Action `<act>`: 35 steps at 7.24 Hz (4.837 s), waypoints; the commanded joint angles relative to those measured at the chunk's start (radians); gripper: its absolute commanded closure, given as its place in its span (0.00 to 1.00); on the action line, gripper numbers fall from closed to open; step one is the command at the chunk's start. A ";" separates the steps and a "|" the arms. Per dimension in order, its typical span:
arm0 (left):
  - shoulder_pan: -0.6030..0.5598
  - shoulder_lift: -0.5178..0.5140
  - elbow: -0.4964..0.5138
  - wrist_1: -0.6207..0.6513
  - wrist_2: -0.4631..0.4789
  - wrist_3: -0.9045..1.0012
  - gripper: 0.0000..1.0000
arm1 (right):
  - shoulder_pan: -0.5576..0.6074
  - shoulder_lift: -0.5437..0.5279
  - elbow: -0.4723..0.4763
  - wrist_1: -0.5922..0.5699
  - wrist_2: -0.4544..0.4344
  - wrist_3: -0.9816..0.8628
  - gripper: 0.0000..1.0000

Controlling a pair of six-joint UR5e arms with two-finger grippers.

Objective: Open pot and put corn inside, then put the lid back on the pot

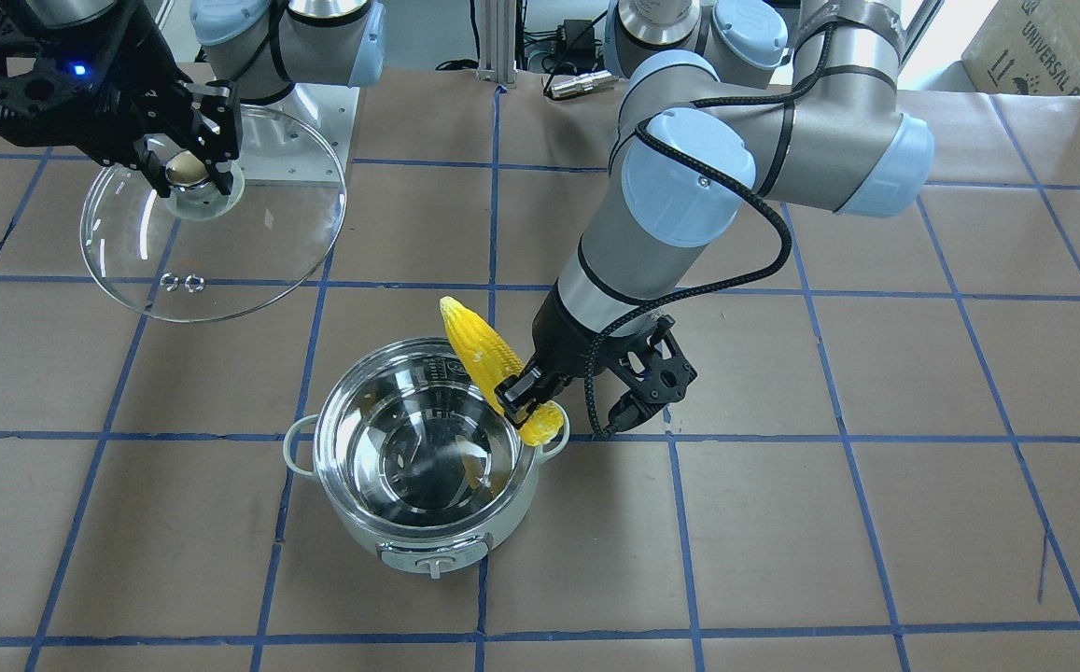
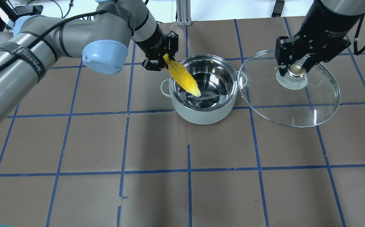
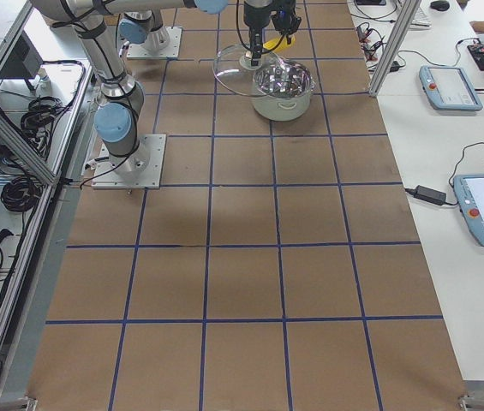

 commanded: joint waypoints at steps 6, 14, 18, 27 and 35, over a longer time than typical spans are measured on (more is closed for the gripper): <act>0.051 -0.001 -0.032 -0.004 -0.005 0.281 0.00 | 0.004 -0.026 0.062 -0.146 -0.041 0.002 0.76; 0.377 0.322 -0.068 -0.491 0.266 0.972 0.00 | 0.251 0.225 0.099 -0.459 -0.022 0.228 0.76; 0.377 0.456 -0.099 -0.493 0.266 1.040 0.00 | 0.311 0.320 0.056 -0.499 -0.024 0.255 0.76; 0.374 0.493 -0.097 -0.555 0.247 1.047 0.00 | 0.341 0.403 -0.016 -0.513 -0.036 0.261 0.76; 0.336 0.403 -0.122 -0.447 0.244 1.042 0.00 | 0.341 0.433 -0.018 -0.562 -0.034 0.252 0.76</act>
